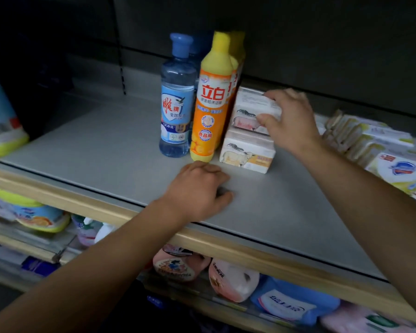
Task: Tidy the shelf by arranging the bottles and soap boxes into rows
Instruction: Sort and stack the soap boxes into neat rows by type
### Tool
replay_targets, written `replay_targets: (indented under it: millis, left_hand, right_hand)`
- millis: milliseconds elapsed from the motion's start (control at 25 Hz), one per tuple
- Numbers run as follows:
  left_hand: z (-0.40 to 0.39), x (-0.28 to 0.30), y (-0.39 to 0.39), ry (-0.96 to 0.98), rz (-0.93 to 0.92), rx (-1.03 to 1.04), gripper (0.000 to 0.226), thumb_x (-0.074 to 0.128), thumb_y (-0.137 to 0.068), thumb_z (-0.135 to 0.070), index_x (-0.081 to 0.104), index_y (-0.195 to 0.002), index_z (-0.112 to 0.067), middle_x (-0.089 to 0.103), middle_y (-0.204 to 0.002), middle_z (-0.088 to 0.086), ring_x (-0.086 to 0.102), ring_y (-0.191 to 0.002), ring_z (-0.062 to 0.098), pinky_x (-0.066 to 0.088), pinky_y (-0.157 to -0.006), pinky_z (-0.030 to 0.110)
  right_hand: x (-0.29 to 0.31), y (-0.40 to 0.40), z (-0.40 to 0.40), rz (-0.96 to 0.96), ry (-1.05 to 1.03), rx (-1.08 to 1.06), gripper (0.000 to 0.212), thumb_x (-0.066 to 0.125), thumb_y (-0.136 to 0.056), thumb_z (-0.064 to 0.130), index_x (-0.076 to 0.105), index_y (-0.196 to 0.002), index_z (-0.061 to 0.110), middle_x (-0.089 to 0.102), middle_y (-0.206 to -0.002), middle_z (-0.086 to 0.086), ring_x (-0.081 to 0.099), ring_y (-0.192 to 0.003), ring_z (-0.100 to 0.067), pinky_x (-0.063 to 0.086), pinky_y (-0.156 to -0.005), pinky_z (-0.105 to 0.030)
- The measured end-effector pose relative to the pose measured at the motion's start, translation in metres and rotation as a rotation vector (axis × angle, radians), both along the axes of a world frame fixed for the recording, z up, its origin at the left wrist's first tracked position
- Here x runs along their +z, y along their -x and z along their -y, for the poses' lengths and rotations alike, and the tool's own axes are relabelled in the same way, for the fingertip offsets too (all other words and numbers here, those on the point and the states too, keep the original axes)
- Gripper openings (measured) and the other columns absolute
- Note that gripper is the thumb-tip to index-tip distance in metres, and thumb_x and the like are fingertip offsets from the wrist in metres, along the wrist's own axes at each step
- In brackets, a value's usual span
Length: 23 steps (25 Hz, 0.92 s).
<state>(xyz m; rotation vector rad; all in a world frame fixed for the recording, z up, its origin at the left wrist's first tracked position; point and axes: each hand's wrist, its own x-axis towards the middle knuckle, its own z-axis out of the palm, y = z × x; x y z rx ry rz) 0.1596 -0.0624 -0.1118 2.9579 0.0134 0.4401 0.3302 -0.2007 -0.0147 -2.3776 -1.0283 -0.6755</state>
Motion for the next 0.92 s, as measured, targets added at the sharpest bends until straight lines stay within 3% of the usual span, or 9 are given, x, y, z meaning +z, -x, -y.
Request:
replay_targets:
  millis: [240,440,680,840,920]
  left_hand:
    - [-0.001,0.001,-0.002,0.053,0.001,0.014,0.044,0.046,-0.089,-0.054,0.061,-0.118,-0.024,0.059,-0.123,-0.006,0.047,-0.122,0.02,0.038,-0.103,0.035]
    - [-0.002,-0.002,-0.002,0.062,0.012,0.013,0.044,0.046,-0.089,-0.053,0.062,-0.117,-0.024,0.059,-0.123,-0.006,0.047,-0.121,0.02,0.039,-0.103,0.037]
    - [-0.002,0.006,0.002,0.183,0.057,0.0,0.045,0.059,-0.088,-0.043,0.06,-0.127,-0.021,0.063,-0.126,0.0,0.055,-0.117,0.024,0.046,-0.096,0.037]
    - [0.021,0.035,-0.008,0.359,0.248,-0.098,0.037,0.066,-0.088,-0.026,0.064,-0.122,-0.013,0.067,-0.119,0.005,0.064,-0.102,0.021,0.048,-0.087,0.025]
    - [0.037,0.056,-0.023,0.391,0.304,-0.142,0.033,0.067,-0.088,-0.025,0.065,-0.119,-0.014,0.069,-0.112,0.003,0.065,-0.094,0.019,0.051,-0.084,0.029]
  right_hand:
    - [-0.021,-0.021,-0.016,0.143,0.031,-0.052,0.041,0.064,-0.09,0.031,0.063,-0.129,0.019,0.056,-0.12,-0.009,0.044,-0.112,-0.034,0.037,-0.096,-0.039]
    - [-0.022,-0.018,-0.015,0.152,0.058,-0.061,0.043,0.061,-0.091,0.033,0.06,-0.133,0.019,0.056,-0.122,-0.01,0.045,-0.112,-0.034,0.037,-0.097,-0.039]
    - [-0.03,0.012,0.037,-0.041,-0.123,-0.081,0.046,0.053,-0.091,0.038,0.053,-0.133,0.019,0.054,-0.129,-0.009,0.047,-0.121,-0.03,0.033,-0.098,-0.03]
    - [-0.07,0.034,0.108,-0.264,0.167,-0.171,0.05,0.054,-0.094,0.043,0.052,-0.135,0.015,0.053,-0.134,-0.011,0.046,-0.128,-0.03,0.031,-0.106,-0.032]
    - [-0.084,0.04,0.128,-0.348,0.319,-0.156,0.056,0.054,-0.093,0.048,0.05,-0.138,0.015,0.05,-0.14,-0.008,0.043,-0.132,-0.027,0.028,-0.111,-0.03]
